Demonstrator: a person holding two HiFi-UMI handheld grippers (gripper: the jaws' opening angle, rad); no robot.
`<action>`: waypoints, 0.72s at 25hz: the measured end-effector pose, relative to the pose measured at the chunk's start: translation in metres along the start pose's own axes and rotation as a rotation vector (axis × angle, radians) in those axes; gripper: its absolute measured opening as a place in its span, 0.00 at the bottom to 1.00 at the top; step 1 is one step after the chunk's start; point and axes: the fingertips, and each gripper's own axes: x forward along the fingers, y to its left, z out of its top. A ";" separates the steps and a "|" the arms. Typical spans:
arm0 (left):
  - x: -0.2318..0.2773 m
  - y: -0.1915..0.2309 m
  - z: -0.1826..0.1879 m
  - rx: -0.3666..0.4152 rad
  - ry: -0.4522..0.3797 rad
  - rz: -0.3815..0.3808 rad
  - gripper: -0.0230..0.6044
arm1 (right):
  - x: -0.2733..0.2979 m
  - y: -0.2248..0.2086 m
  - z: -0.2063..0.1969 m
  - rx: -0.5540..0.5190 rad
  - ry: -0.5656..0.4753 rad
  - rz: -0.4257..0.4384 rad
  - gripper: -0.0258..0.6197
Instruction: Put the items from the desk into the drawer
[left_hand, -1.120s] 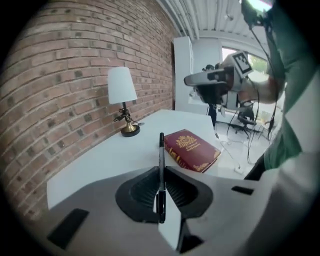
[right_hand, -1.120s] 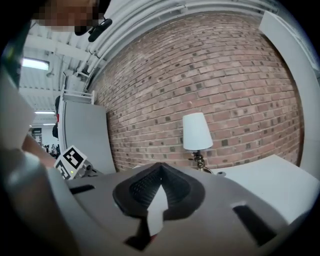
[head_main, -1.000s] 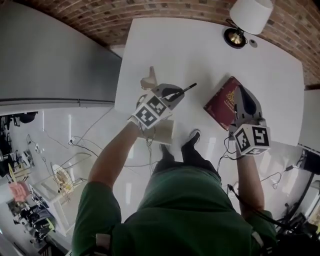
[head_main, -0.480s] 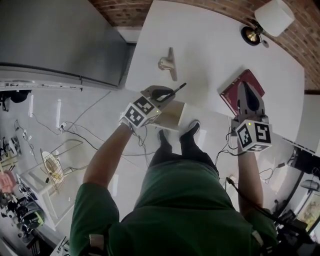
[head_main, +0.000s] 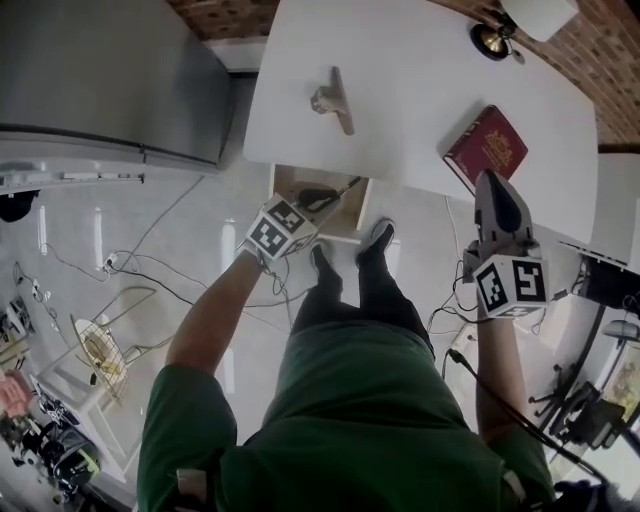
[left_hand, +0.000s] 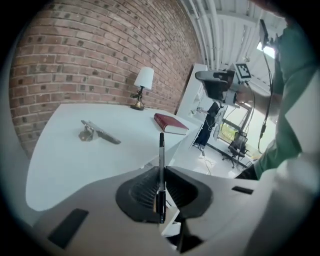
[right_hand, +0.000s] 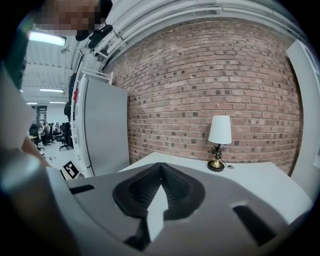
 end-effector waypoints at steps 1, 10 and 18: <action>0.005 0.000 -0.014 -0.005 0.026 -0.003 0.10 | -0.006 0.002 -0.003 0.003 0.006 -0.011 0.05; 0.067 0.027 -0.101 -0.063 0.216 0.034 0.10 | -0.048 -0.024 -0.050 0.027 0.058 -0.141 0.05; 0.123 0.047 -0.132 -0.096 0.277 0.056 0.10 | -0.033 -0.043 -0.096 0.092 0.084 -0.132 0.05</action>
